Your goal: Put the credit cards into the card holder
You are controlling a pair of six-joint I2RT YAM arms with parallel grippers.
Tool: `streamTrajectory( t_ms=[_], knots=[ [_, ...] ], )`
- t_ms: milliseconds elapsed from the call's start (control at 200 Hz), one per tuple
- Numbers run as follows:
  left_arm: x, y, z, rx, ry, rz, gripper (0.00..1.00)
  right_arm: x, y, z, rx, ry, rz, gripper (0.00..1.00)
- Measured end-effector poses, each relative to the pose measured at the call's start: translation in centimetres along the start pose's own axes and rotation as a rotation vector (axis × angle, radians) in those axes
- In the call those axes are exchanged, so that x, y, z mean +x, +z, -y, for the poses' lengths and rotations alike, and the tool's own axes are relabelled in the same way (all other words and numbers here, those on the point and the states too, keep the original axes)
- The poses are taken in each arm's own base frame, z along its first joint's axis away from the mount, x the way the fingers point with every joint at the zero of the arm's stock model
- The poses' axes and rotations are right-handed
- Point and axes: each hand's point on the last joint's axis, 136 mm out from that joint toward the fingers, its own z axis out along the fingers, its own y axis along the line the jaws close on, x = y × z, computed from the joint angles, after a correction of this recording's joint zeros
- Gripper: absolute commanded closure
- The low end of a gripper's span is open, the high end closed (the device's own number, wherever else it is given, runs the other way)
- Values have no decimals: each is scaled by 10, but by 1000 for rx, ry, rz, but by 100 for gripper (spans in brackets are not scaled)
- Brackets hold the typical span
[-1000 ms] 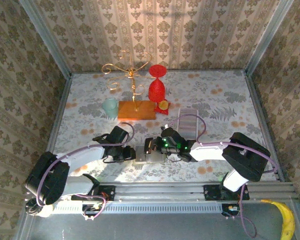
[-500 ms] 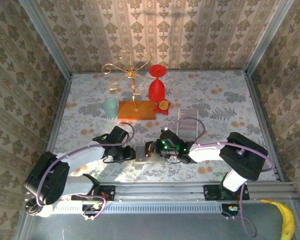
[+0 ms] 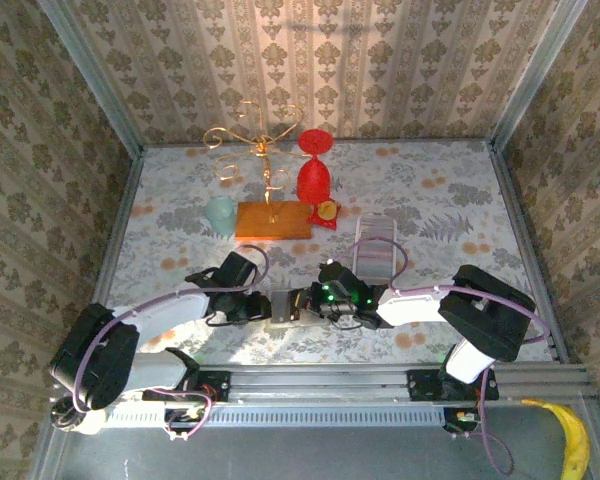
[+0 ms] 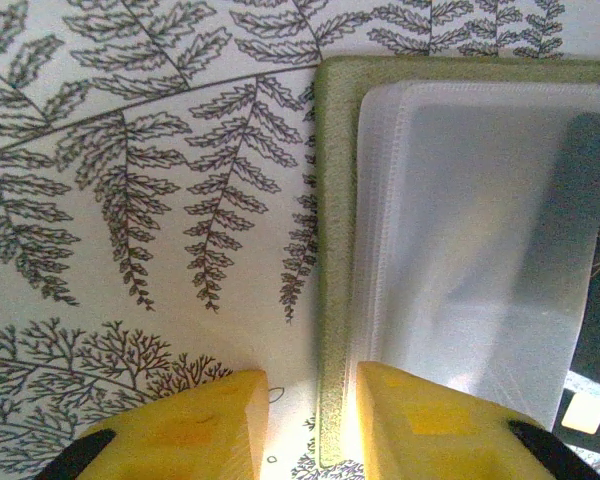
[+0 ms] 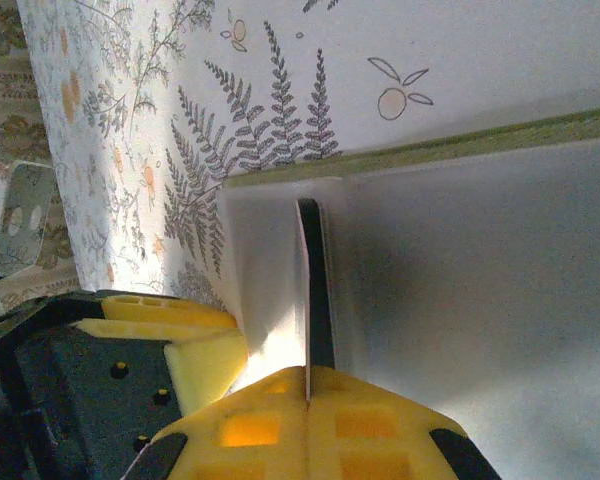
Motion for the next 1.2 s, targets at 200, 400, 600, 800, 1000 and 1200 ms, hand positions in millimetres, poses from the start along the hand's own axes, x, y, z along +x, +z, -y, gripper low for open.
streamTrajectory(
  t_ms=[200, 400, 600, 800, 1000, 1200],
  knots=[
    [0, 0, 0, 0, 0, 0, 70, 1, 0, -3, -2, -3, -5, 100],
    [0, 0, 0, 0, 0, 1, 70, 1, 9, -10, -3, -25, -24, 100],
    [0, 0, 0, 0, 0, 1, 70, 0, 15, -14, 8, -64, -39, 94],
    [0, 0, 0, 1, 1, 1, 70, 3, 18, -9, 60, -109, -71, 71],
    [0, 0, 0, 3, 1, 3, 70, 3, 16, -7, 119, -165, -97, 71],
    [0, 0, 0, 4, 2, 5, 71, -3, 16, -8, 154, -208, -108, 85]
  ],
)
